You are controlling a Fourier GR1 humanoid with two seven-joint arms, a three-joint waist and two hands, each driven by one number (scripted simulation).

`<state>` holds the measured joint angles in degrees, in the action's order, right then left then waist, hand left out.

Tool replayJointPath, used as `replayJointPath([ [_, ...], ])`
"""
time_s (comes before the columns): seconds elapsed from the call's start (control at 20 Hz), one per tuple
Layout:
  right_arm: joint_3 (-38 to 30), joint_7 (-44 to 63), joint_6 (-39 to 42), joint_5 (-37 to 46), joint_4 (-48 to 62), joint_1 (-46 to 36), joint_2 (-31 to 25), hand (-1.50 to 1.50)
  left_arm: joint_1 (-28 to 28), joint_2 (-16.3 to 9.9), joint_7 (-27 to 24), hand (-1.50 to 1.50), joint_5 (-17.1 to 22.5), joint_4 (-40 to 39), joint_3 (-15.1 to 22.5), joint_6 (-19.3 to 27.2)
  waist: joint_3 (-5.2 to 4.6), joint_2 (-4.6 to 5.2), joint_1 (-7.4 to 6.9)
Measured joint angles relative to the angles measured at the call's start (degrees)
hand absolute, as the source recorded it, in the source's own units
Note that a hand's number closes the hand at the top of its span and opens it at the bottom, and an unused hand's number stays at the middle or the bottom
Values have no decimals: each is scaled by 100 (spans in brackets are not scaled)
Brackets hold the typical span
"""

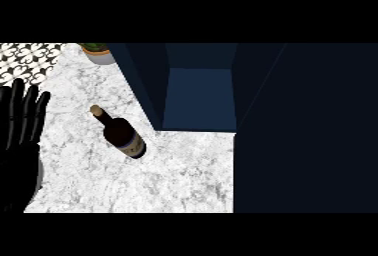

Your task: Pick up the wine, place it into the cabinet and close the cabinet

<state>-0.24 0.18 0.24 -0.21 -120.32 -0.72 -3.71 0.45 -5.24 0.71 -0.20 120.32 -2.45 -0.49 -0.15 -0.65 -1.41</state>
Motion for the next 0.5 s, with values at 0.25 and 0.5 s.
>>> replayJointPath([
  [0.25,196,103,111,76,-481,454,2,-150,-186,220,-123,-150,-605,-48,424,244,12,41,125],
  [0.5,549,456,697,-520,-722,734,-174,-150,-647,420,316,-150,-73,-346,1089,860,15,59,234],
])
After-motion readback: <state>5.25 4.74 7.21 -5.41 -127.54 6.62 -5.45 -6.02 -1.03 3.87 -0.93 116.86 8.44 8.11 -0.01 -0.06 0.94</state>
